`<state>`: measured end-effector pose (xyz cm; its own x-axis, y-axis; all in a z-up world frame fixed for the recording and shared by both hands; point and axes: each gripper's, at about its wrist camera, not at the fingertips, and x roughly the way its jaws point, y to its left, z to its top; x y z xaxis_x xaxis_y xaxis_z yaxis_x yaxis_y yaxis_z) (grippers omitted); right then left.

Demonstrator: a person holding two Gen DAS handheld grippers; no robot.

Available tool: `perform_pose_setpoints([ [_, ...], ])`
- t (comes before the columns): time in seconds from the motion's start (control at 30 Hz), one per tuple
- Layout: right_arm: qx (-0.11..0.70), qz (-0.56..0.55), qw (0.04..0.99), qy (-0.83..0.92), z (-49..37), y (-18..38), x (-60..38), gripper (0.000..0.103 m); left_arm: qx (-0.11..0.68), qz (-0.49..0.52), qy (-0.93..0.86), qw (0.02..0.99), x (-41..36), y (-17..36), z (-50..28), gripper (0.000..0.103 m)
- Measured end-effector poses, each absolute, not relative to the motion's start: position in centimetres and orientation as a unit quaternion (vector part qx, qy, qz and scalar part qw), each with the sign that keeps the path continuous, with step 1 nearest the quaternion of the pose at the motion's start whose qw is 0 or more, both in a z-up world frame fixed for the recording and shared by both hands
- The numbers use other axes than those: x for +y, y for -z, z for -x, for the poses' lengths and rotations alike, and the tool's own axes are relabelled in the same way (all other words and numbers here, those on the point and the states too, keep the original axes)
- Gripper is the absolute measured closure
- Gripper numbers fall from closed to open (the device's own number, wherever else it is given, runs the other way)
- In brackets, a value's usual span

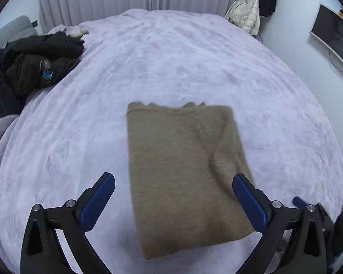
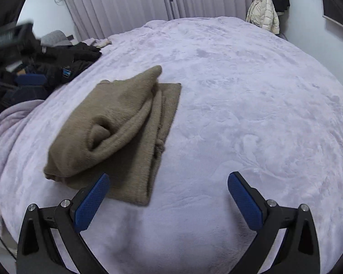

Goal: Fold small clothes

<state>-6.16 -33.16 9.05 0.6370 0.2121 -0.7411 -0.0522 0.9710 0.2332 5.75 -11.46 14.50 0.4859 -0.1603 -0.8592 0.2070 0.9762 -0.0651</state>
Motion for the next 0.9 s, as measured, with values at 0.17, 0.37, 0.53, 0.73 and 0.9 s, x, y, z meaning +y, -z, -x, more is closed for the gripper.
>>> perform_pose_setpoints([
  [0.17,0.401,-0.124,0.895,-0.151,6.4,-10.6,-30.2,0.000,0.525,-0.010,0.050,0.849,-6.7,-8.8,-5.6,0.000],
  [0.37,0.451,-0.152,0.866,-0.155,1.4,-8.6,-27.3,0.011,0.556,0.061,0.073,0.826,-5.7,-5.2,-5.6,0.000],
  [0.53,0.476,-0.228,0.835,-0.154,-2.3,-7.5,-29.0,0.086,0.541,0.054,0.094,0.834,-6.2,-7.1,-5.0,0.000],
  [0.73,0.457,-0.223,0.852,-0.126,0.6,-6.1,-30.7,0.086,0.554,0.009,0.110,0.825,-8.1,-4.6,-4.6,0.000],
  [0.9,0.469,-0.279,0.828,-0.131,0.7,-4.3,-32.7,0.071,0.563,0.062,0.121,0.816,-6.9,-4.3,-4.4,0.000],
])
